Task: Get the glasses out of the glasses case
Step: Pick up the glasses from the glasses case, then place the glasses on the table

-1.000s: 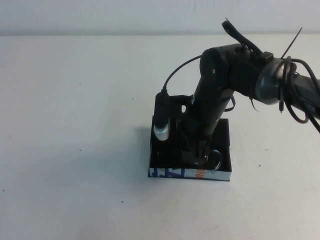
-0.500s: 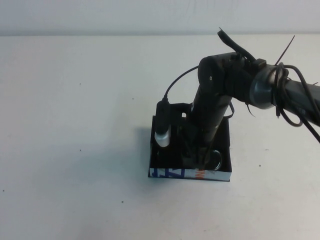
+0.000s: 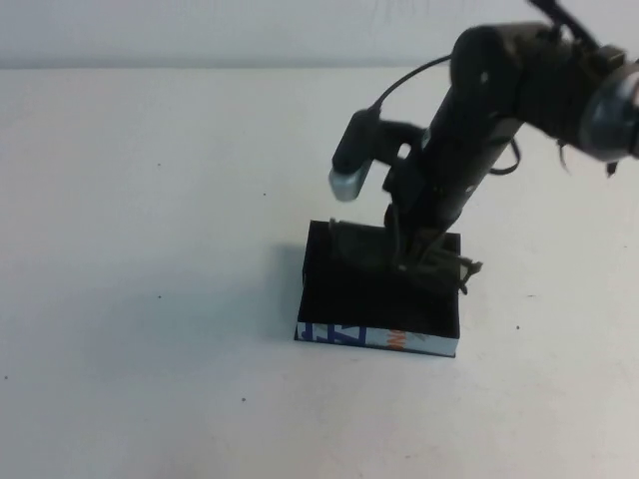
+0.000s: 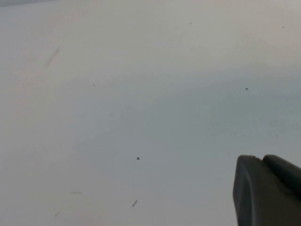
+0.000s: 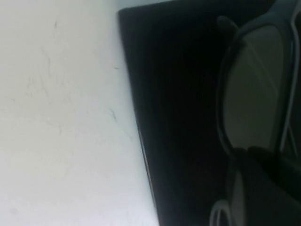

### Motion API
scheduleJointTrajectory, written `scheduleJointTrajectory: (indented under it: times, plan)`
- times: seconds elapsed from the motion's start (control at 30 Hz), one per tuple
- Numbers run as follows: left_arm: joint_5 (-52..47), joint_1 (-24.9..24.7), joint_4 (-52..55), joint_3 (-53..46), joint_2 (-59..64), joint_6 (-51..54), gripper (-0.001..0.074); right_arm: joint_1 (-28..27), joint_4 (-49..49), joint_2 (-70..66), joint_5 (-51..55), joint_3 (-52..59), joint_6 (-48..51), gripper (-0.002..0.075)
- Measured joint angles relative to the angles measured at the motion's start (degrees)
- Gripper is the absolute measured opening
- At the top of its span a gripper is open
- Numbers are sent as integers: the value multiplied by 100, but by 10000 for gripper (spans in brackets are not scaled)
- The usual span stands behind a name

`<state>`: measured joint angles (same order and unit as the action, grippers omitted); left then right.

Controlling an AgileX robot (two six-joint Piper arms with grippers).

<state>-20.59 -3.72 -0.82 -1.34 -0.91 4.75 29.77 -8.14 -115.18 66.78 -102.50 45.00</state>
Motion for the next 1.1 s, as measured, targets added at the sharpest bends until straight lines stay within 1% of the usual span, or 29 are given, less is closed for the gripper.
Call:
scheduleJointTrajectory:
  times: [0.13,0.27,0.43,0.5,0.57,0.7,0.77,0.9,1.1]
  plan:
    - [0,0,0,0,0,0,-4,-429,-15,757,275,12,-1143,18]
    - [0,0,0,0,0,0,-4,-1145,-389,1552,327,501,-2134,18]
    - [0,0,0,0,0,0,-4,-2153,-1054,2442,362,1721,-2417,17]
    - [0,0,0,0,0,0,-4,-2457,-1120,2699,362,2232,-2542,17]
    - [0,0,0,0,0,0,-4,-2693,-986,2942,173,2811,-2881,17]
    - [0,0,0,0,0,0,-5,-2797,-515,3129,-604,3696,-3957,17]
    - [0,0,0,0,0,0,-4,-2797,-404,3113,-975,4024,-4324,16]
    - [0,0,0,0,0,0,-5,-2752,-362,2967,-1578,4327,-4500,16]
    - [0,0,0,0,0,0,-4,-2337,-338,2375,-2173,4359,-4297,17]
